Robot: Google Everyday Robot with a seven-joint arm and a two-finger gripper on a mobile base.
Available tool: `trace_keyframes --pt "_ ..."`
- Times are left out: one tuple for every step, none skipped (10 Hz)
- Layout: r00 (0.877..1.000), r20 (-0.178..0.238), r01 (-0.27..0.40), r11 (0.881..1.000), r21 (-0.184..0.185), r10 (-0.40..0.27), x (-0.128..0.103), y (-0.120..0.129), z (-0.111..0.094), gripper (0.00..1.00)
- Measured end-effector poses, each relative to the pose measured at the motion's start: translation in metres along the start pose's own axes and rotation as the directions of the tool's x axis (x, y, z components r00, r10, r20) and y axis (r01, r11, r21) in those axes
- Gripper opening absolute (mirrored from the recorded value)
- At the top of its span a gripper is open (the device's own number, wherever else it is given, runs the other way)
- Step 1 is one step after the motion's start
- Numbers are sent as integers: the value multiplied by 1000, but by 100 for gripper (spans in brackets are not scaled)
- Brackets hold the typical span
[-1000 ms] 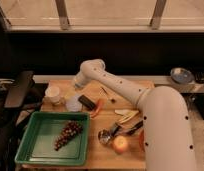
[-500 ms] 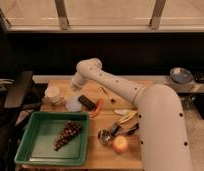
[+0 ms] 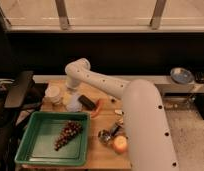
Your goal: Wipe tray with towel
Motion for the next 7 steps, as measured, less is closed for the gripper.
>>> trace_keyframes --pt "1000 0 -9 1000 -5 9 4 -1 7 77" --pt "1000 0 -13 1000 -6 13 7 -1 10 77" --pt "1000 2 -18 1000 -10 18 9 1 17 77" --pt "1000 4 -27 1000 -15 27 13 2 24 77" --pt "999 6 -32 999 -20 32 16 3 29 77" --pt "999 11 -39 999 -29 39 21 5 35 77" --pt "999 14 -46 998 -39 46 23 6 40 77"
